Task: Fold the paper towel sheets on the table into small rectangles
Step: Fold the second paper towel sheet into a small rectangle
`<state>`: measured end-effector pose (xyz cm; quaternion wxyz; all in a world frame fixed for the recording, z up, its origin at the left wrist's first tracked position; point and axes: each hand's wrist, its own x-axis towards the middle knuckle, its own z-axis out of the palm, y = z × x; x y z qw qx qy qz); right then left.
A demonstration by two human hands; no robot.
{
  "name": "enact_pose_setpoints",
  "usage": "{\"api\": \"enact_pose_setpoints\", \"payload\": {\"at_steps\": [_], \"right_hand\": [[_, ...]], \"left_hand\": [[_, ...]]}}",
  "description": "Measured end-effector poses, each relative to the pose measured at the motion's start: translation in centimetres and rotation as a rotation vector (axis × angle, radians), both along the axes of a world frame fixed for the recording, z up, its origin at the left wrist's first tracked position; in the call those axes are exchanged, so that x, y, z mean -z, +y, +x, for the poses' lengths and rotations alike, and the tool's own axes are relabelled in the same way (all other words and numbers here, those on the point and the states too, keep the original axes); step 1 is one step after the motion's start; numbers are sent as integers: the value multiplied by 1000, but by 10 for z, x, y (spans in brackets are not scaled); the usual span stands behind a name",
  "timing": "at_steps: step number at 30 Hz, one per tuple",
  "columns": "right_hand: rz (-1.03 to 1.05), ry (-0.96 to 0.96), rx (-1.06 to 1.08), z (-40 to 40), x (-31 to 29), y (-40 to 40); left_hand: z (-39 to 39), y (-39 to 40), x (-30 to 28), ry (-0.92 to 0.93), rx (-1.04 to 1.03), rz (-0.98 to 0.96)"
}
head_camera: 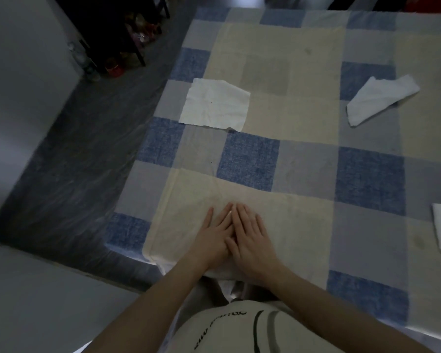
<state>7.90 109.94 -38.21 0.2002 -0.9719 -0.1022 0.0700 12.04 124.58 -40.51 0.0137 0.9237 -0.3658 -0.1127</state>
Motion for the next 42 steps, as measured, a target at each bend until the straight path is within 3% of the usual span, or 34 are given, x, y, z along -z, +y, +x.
{"api": "enact_pose_setpoints", "payload": {"at_steps": [11, 18, 23, 30, 36, 42], "right_hand": [[-203, 6, 74, -10, 15, -43], [-146, 0, 183, -12, 8, -37], [-31, -34, 7, 0, -1, -11], [-114, 24, -18, -2, 13, -20], [-214, 61, -19, -6, 11, -50], [-134, 67, 43, 4, -1, -47]], "left_hand": [[-1, -4, -11, 97, -136, -86], [-13, -3, -7, 40, -229, -94], [-8, 0, -8, 107, -164, -69], [-3, 7, -9, 119, -126, -71], [3, 5, -18, 185, -289, -101], [27, 2, -42, 159, -265, -248]]}}
